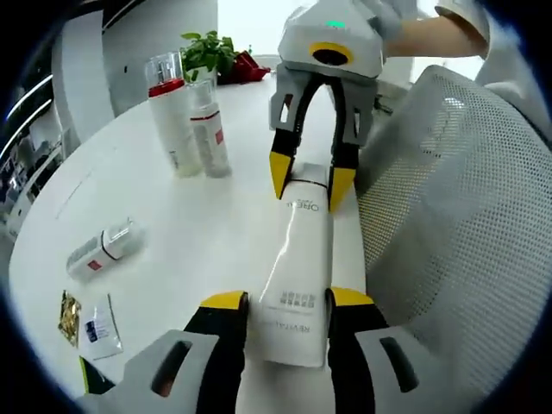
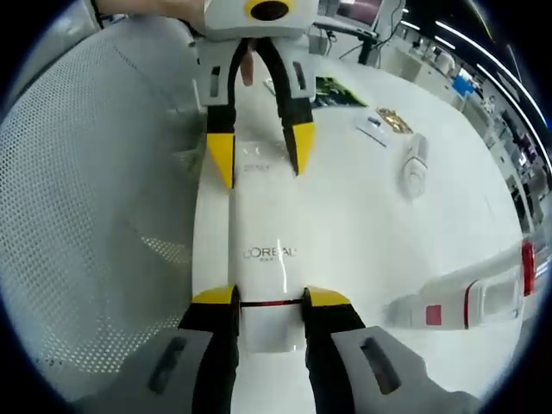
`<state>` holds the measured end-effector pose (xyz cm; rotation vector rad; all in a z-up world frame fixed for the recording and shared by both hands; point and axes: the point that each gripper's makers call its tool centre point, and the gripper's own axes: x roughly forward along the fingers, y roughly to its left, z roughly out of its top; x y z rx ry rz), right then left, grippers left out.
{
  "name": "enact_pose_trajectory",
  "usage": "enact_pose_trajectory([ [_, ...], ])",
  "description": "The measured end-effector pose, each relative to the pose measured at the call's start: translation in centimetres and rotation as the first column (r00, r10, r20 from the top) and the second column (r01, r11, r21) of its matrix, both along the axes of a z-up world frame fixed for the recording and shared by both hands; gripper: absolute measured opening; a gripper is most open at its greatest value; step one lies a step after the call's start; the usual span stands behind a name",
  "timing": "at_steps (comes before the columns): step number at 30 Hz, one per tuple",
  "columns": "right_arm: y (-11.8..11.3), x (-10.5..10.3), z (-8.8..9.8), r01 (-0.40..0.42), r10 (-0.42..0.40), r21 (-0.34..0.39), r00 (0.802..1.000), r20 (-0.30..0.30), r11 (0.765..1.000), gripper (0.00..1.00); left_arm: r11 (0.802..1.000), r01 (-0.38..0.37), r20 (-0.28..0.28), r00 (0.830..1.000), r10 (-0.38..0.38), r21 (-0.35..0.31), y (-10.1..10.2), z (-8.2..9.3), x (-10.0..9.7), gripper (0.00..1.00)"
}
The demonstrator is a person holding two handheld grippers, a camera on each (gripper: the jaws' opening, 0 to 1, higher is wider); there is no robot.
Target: Arrange the skincare products in the storage area until every visible bottle or jar stands upright without overlapping.
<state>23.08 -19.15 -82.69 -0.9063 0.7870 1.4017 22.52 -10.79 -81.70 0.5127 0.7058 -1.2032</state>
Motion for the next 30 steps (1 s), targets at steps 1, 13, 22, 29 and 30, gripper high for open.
enact_pose_trajectory([
  [1, 0.2, -0.1, 0.0, -0.001, 0.001, 0.003, 1.0, 0.0, 1.0, 0.29, 1.0, 0.004, 0.01, 1.0, -0.004, 0.008, -0.1, -0.1, 0.0, 0.37],
  [13, 0.6, -0.4, -0.1, -0.066, 0.066, 0.013, 0.997, 0.031, 0.998, 0.3, 0.996, 0.059, 0.034, 0.998, -0.061, 0.062, -0.4, -0.1, -0.2, 0.36],
  [22, 3.3, -0.2, -0.1, -0.114, 0.119, -0.083, 0.992, 0.053, 0.99, 0.4, 0.996, 0.062, 0.024, 0.998, -0.063, 0.058, 0.0, -0.5, 0.2, 0.36],
  [29, 7.3, -0.4, 0.5, -0.109, 0.11, -0.029, 0.994, 0.016, 0.994, 0.37, 0.997, 0.051, 0.024, 0.998, -0.052, 0.05, 0.3, -0.8, 0.4, 0.36],
  [30, 7.8, -0.5, 0.5, -0.109, 0.11, -0.026, 0.994, 0.01, 0.994, 0.37, 0.998, 0.049, 0.023, 0.998, -0.05, 0.046, 0.3, -0.9, 0.4, 0.36],
])
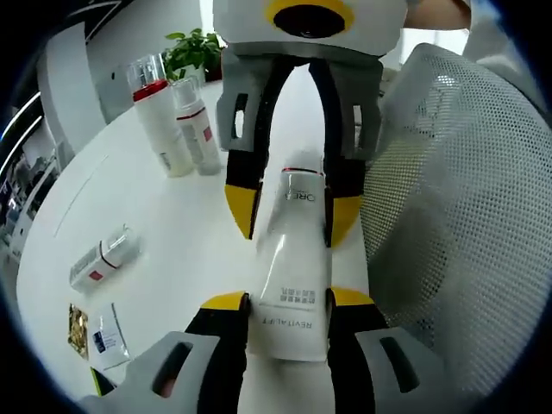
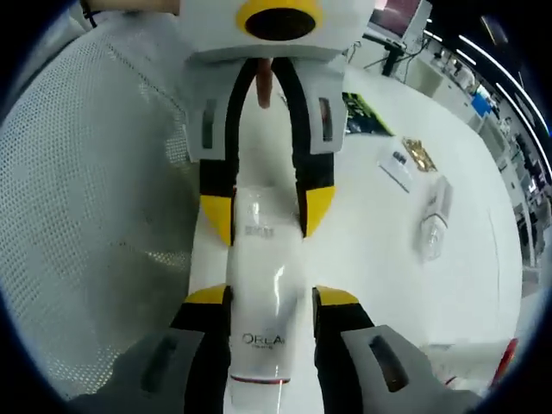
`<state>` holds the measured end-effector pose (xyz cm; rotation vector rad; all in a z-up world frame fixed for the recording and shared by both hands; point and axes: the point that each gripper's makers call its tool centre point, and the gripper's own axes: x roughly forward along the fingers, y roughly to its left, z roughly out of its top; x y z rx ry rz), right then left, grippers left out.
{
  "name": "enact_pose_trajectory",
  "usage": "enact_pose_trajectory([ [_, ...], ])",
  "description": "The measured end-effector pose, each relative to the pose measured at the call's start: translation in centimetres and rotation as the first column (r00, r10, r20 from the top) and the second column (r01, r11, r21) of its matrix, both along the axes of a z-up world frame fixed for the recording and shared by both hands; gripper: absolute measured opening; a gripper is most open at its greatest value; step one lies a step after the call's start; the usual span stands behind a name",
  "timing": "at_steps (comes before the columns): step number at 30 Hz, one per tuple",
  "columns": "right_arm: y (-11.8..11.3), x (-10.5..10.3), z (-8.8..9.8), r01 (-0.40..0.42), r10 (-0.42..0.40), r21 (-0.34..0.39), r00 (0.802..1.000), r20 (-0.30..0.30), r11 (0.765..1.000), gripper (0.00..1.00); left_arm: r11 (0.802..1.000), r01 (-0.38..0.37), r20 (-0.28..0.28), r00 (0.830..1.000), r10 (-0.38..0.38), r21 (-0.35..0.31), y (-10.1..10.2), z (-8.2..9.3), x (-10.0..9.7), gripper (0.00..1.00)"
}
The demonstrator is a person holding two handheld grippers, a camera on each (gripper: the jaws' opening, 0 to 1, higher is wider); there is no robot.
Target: Arrange the skincare products in the storage area until every visible bottle or jar stands upright without overlapping.
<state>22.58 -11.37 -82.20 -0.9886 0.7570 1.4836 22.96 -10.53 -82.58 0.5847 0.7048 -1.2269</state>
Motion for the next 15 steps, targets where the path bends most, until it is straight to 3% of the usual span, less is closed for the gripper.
enact_pose_trajectory([
  [5, 1.4, -0.6, -0.5, -0.025, 0.025, -0.018, 1.0, -0.008, 1.0, 0.36, 1.0, -0.008, 0.002, 1.0, 0.008, -0.012, 0.0, 0.0, 0.0, 0.36],
  [15, 1.0, -0.6, -1.1, 0.0, -0.002, -0.057, 0.999, -0.036, 0.998, 0.34, 0.999, -0.018, 0.002, 1.0, 0.018, -0.029, -0.2, 0.1, -0.1, 0.38],
])
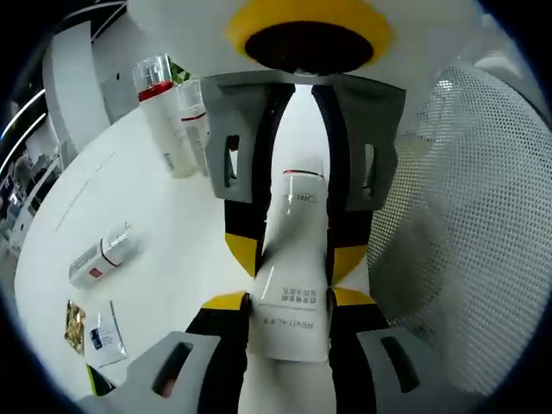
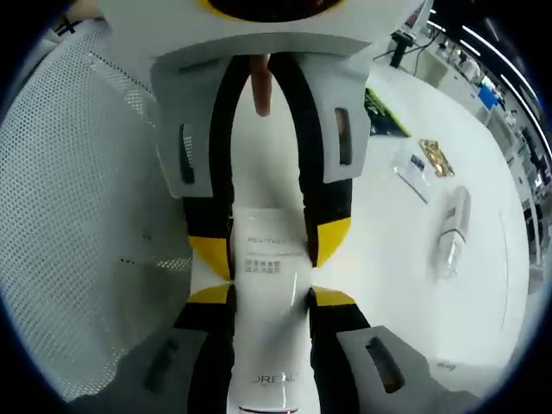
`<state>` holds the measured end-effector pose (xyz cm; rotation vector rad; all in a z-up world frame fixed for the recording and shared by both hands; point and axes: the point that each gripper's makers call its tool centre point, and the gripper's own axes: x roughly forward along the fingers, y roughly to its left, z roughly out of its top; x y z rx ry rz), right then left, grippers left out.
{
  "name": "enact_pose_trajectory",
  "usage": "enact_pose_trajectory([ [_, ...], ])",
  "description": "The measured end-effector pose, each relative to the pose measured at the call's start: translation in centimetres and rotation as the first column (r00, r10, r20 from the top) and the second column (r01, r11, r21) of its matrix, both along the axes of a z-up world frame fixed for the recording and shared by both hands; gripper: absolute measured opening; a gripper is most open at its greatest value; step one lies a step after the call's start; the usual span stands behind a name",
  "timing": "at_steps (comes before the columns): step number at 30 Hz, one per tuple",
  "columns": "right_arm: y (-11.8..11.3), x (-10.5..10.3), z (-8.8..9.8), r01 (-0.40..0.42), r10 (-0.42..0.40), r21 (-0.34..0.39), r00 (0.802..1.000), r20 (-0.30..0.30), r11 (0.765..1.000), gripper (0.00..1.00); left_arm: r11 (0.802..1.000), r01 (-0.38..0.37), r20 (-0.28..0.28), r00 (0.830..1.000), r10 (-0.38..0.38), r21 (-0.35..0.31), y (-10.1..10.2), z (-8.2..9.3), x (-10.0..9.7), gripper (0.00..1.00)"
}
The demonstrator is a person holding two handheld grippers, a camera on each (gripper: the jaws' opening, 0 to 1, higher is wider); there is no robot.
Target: Arrange the skincare products in the storage area until every visible bottle or jar stands upright without overlapping.
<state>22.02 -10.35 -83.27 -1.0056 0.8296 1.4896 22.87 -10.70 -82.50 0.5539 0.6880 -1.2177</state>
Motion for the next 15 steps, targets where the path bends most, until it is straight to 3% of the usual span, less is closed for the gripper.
enact_pose_trajectory([
  [10, 0.0, -0.06, -0.16, -0.011, 0.012, -0.013, 1.0, 0.005, 1.0, 0.32, 1.0, -0.019, -0.008, 1.0, 0.019, -0.023, -0.13, -0.01, 0.0, 0.4],
  [15, -0.16, -0.05, -0.08, 0.008, -0.008, 0.033, 1.0, 0.008, 0.999, 0.3, 0.998, -0.047, -0.027, 0.999, 0.046, -0.046, 0.0, 0.19, 0.01, 0.4],
])
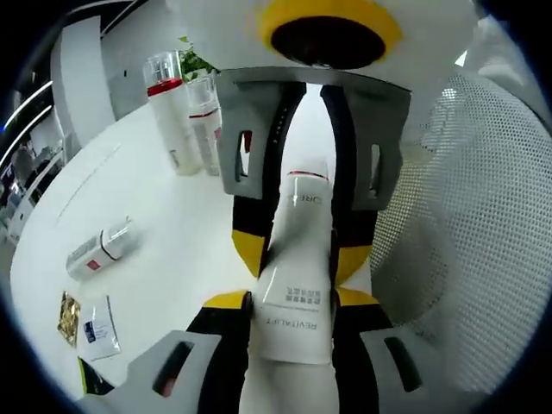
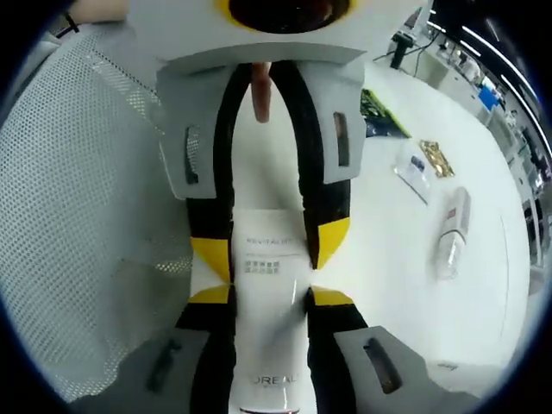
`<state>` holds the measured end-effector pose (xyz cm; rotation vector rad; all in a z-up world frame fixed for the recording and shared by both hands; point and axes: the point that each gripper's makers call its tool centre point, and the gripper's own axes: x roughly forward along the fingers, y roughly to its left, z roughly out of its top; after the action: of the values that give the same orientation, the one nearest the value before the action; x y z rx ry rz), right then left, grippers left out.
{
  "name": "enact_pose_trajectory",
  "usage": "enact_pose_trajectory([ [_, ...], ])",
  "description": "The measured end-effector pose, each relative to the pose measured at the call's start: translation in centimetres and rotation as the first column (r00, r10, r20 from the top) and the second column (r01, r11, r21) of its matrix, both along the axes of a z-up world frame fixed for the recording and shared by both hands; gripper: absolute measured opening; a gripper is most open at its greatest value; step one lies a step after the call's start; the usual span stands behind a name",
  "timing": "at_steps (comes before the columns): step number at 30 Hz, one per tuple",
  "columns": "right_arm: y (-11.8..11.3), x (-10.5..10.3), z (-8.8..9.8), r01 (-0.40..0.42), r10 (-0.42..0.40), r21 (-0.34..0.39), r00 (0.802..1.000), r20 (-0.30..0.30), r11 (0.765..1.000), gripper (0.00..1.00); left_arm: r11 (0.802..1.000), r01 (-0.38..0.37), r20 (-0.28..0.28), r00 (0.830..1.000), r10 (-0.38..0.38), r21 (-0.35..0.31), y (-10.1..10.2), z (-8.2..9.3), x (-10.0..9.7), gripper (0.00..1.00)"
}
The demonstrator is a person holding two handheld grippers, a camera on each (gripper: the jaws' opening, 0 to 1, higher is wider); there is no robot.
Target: Arrange the skincare products in the storage area until every visible bottle or jar stands upright without overlapping.
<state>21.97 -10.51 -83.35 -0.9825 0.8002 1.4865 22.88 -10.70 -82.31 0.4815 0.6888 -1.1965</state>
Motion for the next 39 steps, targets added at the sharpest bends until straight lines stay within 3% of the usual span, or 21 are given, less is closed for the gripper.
enact_pose_trajectory([
  [4, -0.1, 0.1, 0.1, 0.02, -0.021, 0.03, 1.0, 0.022, 0.999, 0.3, 0.998, -0.045, -0.062, 0.997, 0.042, -0.054, 0.0, 0.7, 0.1, 0.4],
  [6, -0.1, 0.3, 0.6, 0.046, -0.048, 0.064, 0.998, 0.036, 0.997, 0.29, 0.994, -0.054, -0.051, 0.997, 0.05, -0.093, 0.4, 1.0, 0.7, 0.4],
  [7, -0.1, 0.4, 0.9, 0.063, -0.067, 0.087, 0.997, 0.037, 0.994, 0.29, 0.986, -0.082, -0.054, 0.996, 0.075, -0.142, 0.4, 1.7, 1.2, 0.4],
  [10, -0.2, 1.0, 1.8, 0.132, -0.139, 0.153, 0.99, 0.031, 0.979, 0.29, 0.953, -0.195, -0.076, 0.98, 0.182, -0.232, 1.2, 3.7, 3.1, 0.24],
  [11, -0.3, 1.2, 2.2, 0.156, -0.164, 0.177, 0.986, 0.029, 0.972, 0.29, 0.938, -0.223, -0.086, 0.975, 0.207, -0.266, 1.4, 4.4, 3.5, 0.21],
  [12, -0.3, 1.4, 2.5, 0.174, -0.183, 0.195, 0.983, 0.029, 0.965, 0.29, 0.896, -0.271, -0.112, 0.962, 0.248, -0.352, 1.6, 6.0, 4.3, 0.22],
  [14, -0.4, 2.0, 2.9, 0.223, -0.234, 0.233, 0.972, 0.019, 0.947, 0.29, 0.823, -0.332, -0.135, 0.943, 0.305, -0.462, 2.1, 8.3, 5.5, 0.31],
  [16, -0.4, 2.5, 3.5, 0.28, -0.291, 0.275, 0.957, -0.002, 0.92, 0.29, 0.789, -0.367, -0.134, 0.928, 0.348, -0.492, 2.5, 10.2, 5.9, 0.33],
  [20, -0.2, 3.5, 5.0, 0.361, -0.374, 0.358, 0.927, -0.035, 0.861, 0.29, 0.775, -0.4, -0.125, 0.912, 0.392, -0.49, 4.3, 10.5, 6.6, 0.34],
  [22, -0.2, 3.8, 5.9, 0.396, -0.409, 0.388, 0.911, -0.052, 0.832, 0.29, 0.758, -0.417, -0.131, 0.903, 0.41, -0.502, 4.7, 11.1, 6.7, 0.35],
  [27, 0.0, 4.2, 7.6, 0.422, -0.446, 0.45, 0.893, -0.058, 0.787, 0.29, 0.728, -0.441, -0.158, 0.891, 0.426, -0.525, 4.7, 11.9, 6.2, 0.36],
  [33, 0.5, 5.4, 9.3, 0.491, -0.536, 0.542, 0.84, -0.087, 0.682, 0.29, 0.717, -0.454, -0.172, 0.885, 0.433, -0.529, 4.4, 12.6, 5.7, 0.39],
  [39, 0.2, 5.8, 9.9, 0.514, -0.579, 0.563, 0.812, -0.075, 0.647, 0.29, 0.706, -0.449, -0.145, 0.882, 0.448, -0.548, 3.6, 14.0, 5.9, 0.39],
])
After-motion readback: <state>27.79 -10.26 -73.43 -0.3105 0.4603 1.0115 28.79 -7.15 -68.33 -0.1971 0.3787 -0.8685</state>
